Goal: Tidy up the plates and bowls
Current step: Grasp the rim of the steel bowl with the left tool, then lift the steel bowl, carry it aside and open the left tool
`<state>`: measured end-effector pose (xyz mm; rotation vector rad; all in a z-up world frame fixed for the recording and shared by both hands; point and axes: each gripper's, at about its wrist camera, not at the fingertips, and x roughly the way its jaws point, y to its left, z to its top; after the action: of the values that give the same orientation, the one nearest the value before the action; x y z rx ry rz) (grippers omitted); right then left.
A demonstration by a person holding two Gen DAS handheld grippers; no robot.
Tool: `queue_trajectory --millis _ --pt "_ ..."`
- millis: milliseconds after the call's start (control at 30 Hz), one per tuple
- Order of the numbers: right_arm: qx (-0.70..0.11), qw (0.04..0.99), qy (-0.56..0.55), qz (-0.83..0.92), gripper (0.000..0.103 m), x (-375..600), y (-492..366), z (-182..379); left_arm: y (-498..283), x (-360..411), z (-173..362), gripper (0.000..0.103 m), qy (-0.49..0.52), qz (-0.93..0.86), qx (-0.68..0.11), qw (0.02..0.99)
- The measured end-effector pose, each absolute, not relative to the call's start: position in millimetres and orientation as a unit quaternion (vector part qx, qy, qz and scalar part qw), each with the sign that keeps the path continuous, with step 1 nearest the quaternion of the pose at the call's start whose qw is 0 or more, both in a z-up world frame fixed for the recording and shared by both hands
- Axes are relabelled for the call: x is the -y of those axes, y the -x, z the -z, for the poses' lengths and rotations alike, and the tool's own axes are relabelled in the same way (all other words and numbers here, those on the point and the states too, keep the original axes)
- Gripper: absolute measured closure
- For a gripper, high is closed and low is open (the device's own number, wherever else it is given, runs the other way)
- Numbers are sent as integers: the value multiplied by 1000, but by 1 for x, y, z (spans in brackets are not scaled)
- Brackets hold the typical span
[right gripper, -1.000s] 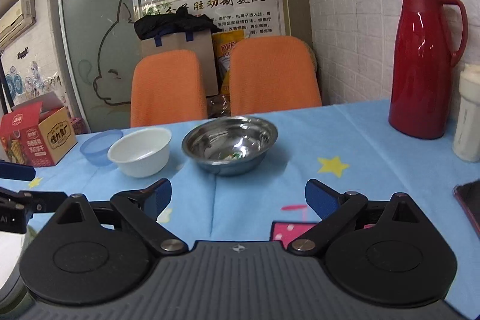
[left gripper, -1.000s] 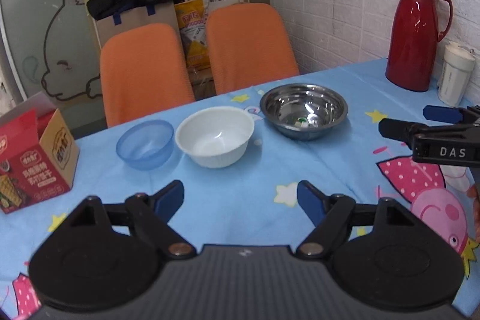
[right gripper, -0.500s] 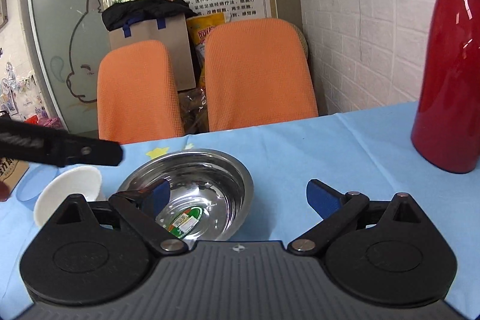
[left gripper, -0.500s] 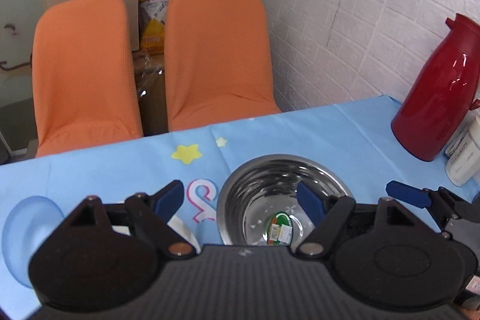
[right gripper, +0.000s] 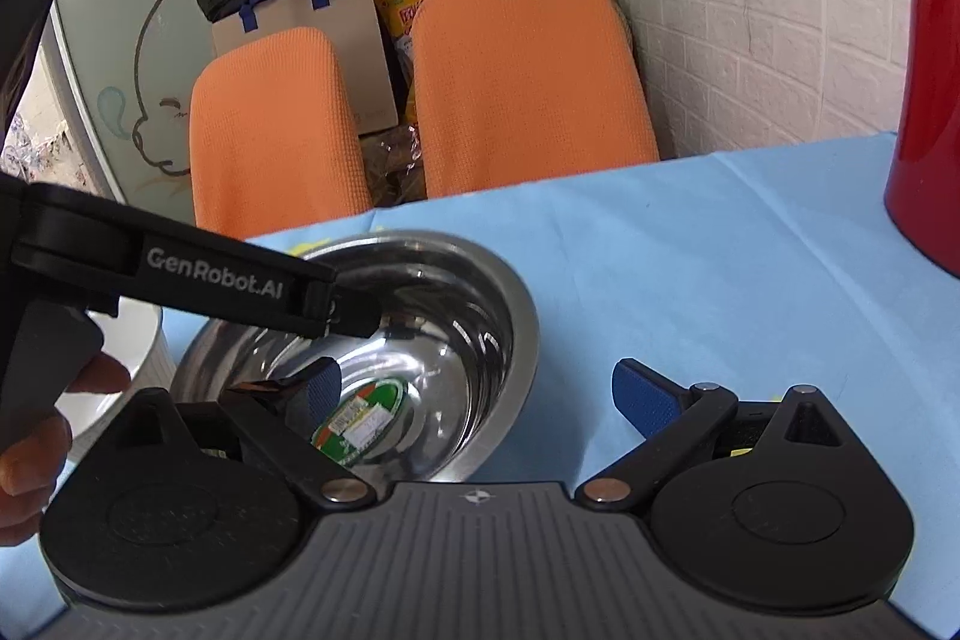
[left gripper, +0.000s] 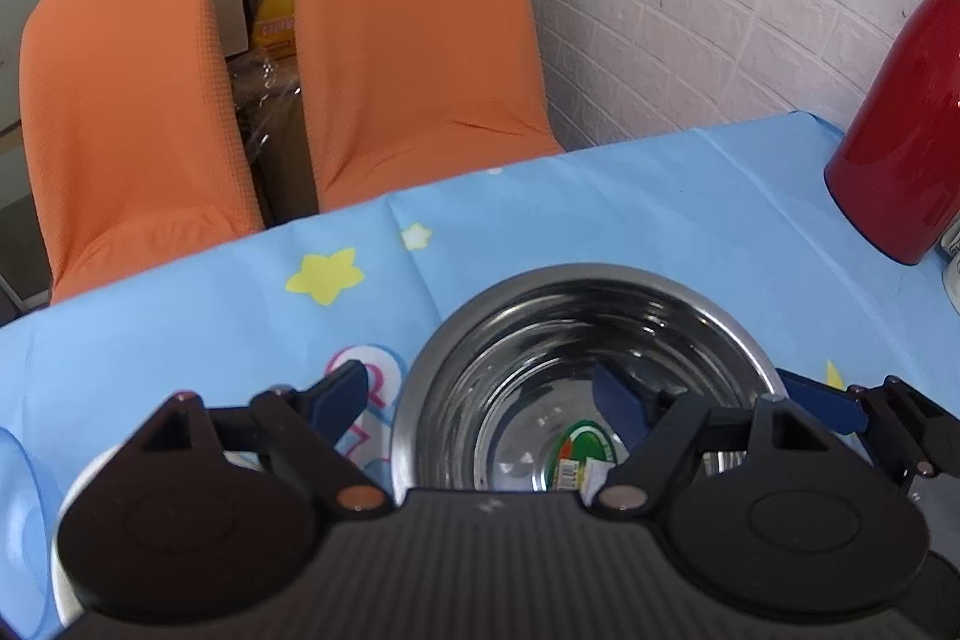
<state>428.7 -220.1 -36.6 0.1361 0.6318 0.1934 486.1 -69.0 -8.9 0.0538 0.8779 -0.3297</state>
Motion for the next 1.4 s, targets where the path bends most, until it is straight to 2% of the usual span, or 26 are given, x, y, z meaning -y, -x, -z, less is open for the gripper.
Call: queue_trajectory --millis 200,267,300,333,367,433,667,967,1167,1400 --pt "-315 941 -60 -111 0 213 -429 41 -488 76 19 26 -32 166 -433 885" --pt "-313 943 -30 -106 0 208 -429 41 -487 78 21 31 -37 167 -435 884" --pt "-311 944 -20 -105 1 207 -428 41 -485 79 21 36 -42 168 -431 886" --pt "-309 945 -14 -105 16 206 -428 41 -484 80 21 60 -49 170 -429 886" --pt "-308 946 -9 -106 21 206 -428 41 -483 81 20 64 -54 165 -428 887" --pt "-306 946 -1 -102 26 205 -428 41 -483 79 20 64 -49 161 -429 888" --pt "-287 952 -6 -105 26 206 -420 25 -459 72 -6 64 -35 159 -417 894" --pt "-251 958 16 -137 15 185 -353 -13 -370 50 -45 61 -33 140 -394 908" --pt "-257 955 -1 -149 14 174 -284 -18 -293 28 -33 61 -15 143 -417 897" --pt "-294 942 -8 -163 14 165 -218 2 -221 6 -7 60 -24 132 -437 889"
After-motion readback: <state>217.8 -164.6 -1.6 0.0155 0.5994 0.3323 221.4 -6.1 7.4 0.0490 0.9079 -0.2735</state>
